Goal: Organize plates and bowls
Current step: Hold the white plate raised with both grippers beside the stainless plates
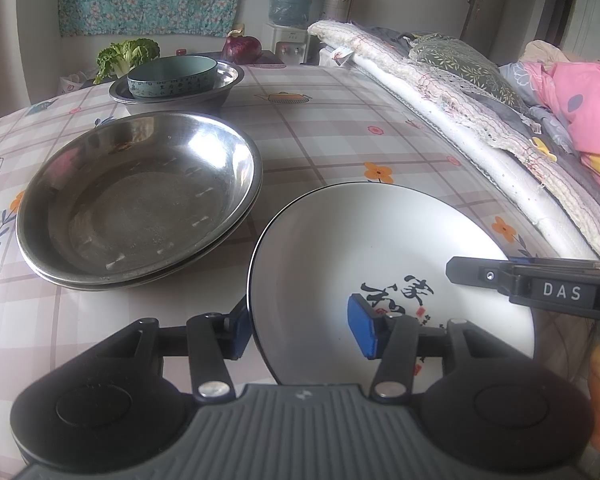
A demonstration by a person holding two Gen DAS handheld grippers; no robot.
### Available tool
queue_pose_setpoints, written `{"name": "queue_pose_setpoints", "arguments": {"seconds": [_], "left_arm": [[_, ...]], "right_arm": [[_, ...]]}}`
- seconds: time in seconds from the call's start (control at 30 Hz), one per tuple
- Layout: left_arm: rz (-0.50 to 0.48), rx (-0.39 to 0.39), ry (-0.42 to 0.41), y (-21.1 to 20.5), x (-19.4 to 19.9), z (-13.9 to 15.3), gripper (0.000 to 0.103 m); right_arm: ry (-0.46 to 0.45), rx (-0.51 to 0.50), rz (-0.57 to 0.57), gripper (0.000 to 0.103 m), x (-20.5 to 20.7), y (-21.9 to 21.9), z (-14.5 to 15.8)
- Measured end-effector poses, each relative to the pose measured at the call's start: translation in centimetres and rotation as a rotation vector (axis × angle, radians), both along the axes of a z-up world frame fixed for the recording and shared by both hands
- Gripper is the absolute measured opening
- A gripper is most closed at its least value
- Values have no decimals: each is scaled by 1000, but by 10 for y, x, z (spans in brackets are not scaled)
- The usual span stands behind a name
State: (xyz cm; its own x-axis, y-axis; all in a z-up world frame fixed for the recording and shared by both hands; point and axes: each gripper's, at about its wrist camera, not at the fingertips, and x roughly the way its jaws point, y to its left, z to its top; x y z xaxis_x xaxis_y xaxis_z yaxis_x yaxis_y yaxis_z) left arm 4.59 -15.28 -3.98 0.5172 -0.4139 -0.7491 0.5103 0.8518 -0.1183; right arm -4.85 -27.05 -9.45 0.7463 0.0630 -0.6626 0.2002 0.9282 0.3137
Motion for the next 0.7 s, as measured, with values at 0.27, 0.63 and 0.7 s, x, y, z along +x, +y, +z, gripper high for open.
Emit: {"name": "queue_pose_setpoints", "arguments": {"seconds": [0.27,0.63,0.7], "left_arm": [[-2,26,19,-6,-2,4,54],[-1,63,-6,-3,-2,5,50],[3,71,-5,-3,2,4,53]], "right_arm": [[-1,16,16,31,6,-4,1],[-12,69,27,31,36,-23,2],[-16,86,15,31,27,-25,3]]}}
